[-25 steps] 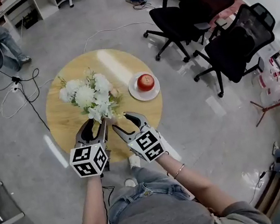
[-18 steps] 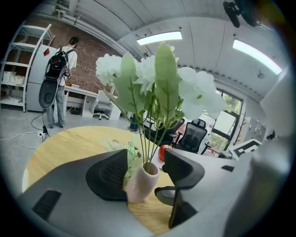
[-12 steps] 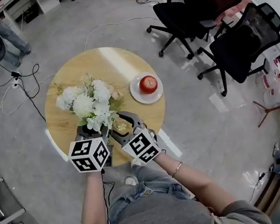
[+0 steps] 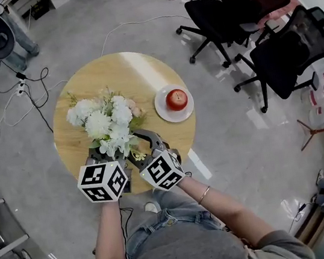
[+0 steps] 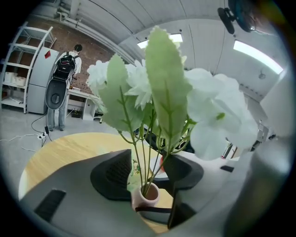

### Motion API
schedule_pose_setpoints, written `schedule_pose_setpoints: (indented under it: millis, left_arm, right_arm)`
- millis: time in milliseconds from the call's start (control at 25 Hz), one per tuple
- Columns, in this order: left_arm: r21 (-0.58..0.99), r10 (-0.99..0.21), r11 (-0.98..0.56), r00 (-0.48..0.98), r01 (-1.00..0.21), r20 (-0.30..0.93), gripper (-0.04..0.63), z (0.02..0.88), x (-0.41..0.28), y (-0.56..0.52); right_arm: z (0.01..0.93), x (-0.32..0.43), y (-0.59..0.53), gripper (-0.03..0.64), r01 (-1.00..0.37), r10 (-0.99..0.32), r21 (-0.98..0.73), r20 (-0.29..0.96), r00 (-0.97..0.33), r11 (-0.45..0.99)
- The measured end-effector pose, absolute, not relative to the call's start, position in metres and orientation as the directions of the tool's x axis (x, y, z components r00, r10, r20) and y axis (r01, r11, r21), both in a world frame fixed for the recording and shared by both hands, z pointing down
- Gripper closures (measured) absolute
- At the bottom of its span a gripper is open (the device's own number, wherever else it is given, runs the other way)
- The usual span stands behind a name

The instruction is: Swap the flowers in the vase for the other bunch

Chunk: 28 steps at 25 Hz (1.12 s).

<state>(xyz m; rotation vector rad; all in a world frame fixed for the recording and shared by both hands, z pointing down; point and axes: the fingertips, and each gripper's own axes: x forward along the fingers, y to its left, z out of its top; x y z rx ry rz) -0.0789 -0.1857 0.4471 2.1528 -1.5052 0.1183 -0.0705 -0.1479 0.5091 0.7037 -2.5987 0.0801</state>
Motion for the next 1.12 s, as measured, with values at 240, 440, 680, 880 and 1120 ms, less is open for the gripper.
schedule_pose_setpoints:
  millis: [240,440,680,880,1120]
  left_arm:
    - [0.351,-0.863,-0.241,0.365,-0.905,0.35,0.434,0.447,-0.083,-0.186]
    - [0.343,-0.863,-0.233,0.356,-0.91,0.358,0.462,0.447,-0.085,-0.188]
    - [0.313,-0.867,-0.227,0.338,-0.922,0.367,0.518,0.445,-0.087,-0.189]
    - [0.275,-0.872,-0.236,0.328,-0.932,0.365,0.551,0.438,-0.085,-0.19]
    - [0.247,-0.873,-0.255,0.332,-0.935,0.356,0.565,0.425,-0.082,-0.188]
  right_arm:
    - [0.512,-0.076,-0.146,0.393,-0.475,-0.448,0.049,0.427,-0.785,0.879]
    - [0.513,-0.078,-0.147,0.394,-0.467,-0.441,0.046,0.421,-0.792,0.883]
    - [0.513,-0.079,-0.146,0.396,-0.464,-0.443,0.056,0.415,-0.795,0.884]
    - [0.513,-0.078,-0.146,0.397,-0.464,-0.443,0.055,0.415,-0.795,0.884]
    - [0.515,-0.075,-0.144,0.397,-0.461,-0.438,0.052,0.419,-0.795,0.886]
